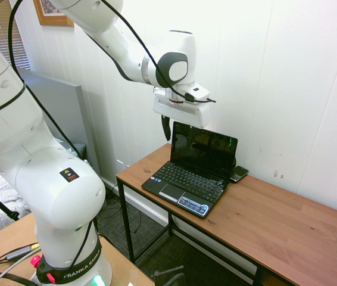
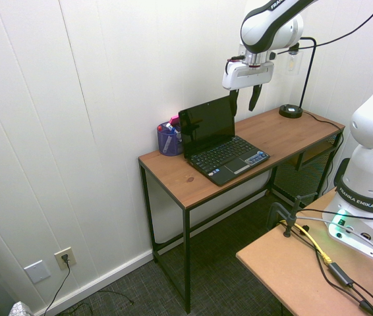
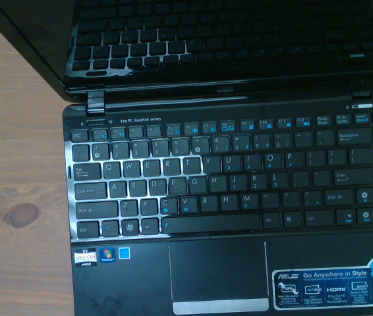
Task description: Close the laptop lid
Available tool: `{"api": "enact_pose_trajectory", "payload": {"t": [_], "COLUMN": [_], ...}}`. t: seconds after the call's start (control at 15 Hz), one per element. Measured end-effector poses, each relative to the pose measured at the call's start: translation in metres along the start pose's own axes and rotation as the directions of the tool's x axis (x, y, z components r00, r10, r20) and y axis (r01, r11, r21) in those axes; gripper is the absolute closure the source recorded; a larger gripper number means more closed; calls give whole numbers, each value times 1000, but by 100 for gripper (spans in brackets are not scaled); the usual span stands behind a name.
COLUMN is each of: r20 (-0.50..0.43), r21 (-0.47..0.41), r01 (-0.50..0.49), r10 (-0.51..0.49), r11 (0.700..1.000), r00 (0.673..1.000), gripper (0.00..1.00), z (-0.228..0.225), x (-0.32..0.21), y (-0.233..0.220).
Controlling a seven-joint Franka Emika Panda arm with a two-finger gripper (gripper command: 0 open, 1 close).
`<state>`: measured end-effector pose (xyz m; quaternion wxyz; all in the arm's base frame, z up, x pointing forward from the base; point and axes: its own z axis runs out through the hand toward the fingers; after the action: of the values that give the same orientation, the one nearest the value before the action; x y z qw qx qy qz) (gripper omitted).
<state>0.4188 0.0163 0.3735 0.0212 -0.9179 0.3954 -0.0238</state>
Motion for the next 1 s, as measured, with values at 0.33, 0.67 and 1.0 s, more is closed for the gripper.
{"api": "enact_pose_trajectory", "payload": {"t": [0.33,0.67,1.0], "r20": [-51,-100,-102], "r21": [-12,0,33], "r01": [-21,-38,-17], "r10": [21,38,20], "r11": [1000,999,999], "r00": [998,994,995], "gripper": [0,100,100], "z": [-20,-37,-28], "x": [5,49,78], "y": [-20,-68,-117]}}
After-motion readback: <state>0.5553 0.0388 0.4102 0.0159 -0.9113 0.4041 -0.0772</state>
